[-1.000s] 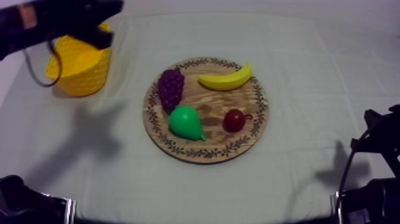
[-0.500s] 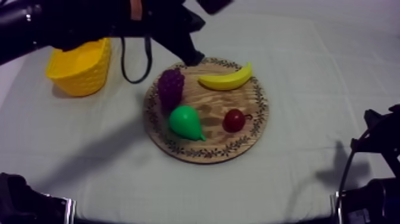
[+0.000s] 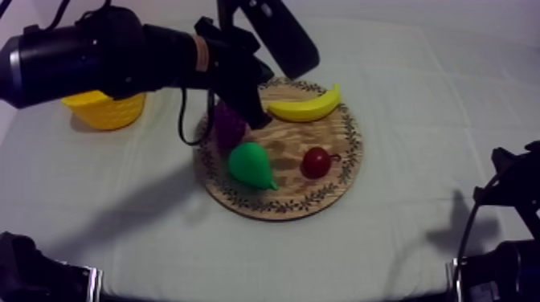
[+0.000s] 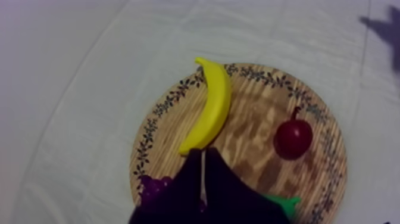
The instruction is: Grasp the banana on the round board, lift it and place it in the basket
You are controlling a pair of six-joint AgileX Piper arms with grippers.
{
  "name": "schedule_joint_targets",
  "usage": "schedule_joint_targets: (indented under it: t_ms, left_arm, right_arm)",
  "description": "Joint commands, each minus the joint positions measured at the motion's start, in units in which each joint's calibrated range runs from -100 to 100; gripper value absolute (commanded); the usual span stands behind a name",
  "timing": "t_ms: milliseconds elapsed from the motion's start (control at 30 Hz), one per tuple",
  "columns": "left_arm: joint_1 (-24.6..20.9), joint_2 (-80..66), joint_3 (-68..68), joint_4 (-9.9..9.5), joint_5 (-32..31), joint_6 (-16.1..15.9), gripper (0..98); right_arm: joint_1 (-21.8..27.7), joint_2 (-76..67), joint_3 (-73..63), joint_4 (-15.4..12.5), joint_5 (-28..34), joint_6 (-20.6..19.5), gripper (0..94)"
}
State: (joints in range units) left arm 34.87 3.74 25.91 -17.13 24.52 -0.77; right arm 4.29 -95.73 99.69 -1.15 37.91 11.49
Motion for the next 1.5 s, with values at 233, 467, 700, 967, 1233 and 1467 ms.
schedule_joint_targets:
  t_ms: [233,467,700,967,1233,1467]
  left_arm:
    - [0.55,0.34,3.36,-1.34,-0.28,0.64,8.5]
    - [-0.14,0.47,4.36,-4.92,0.23,6.55,12.3]
    - [-0.45,1.01,3.49,-6.21,1.56,8.98,70.6]
    - [-1.86,1.77,-0.03,6.07,2.32,-3.16,81.4]
    - [-1.78,3.60,-0.95,6.71,2.66,-4.30,79.0]
    - [-1.87,8.04,-6.18,7.03,6.32,-4.91,77.2]
  right_arm:
    - [0.00,-0.02,-0.03,0.01,-0.01,0.01,0.3]
    - [0.00,-0.02,-0.03,0.01,-0.01,0.01,0.3]
    - [0.00,-0.02,-0.03,0.01,-0.01,0.00,0.3]
    - [0.00,-0.02,-0.03,0.01,-0.01,0.01,0.3]
    - [0.00,-0.02,-0.03,0.01,-0.01,-0.03,0.3]
    - [0.00,-0.02,-0.03,0.01,-0.01,-0.04,0.3]
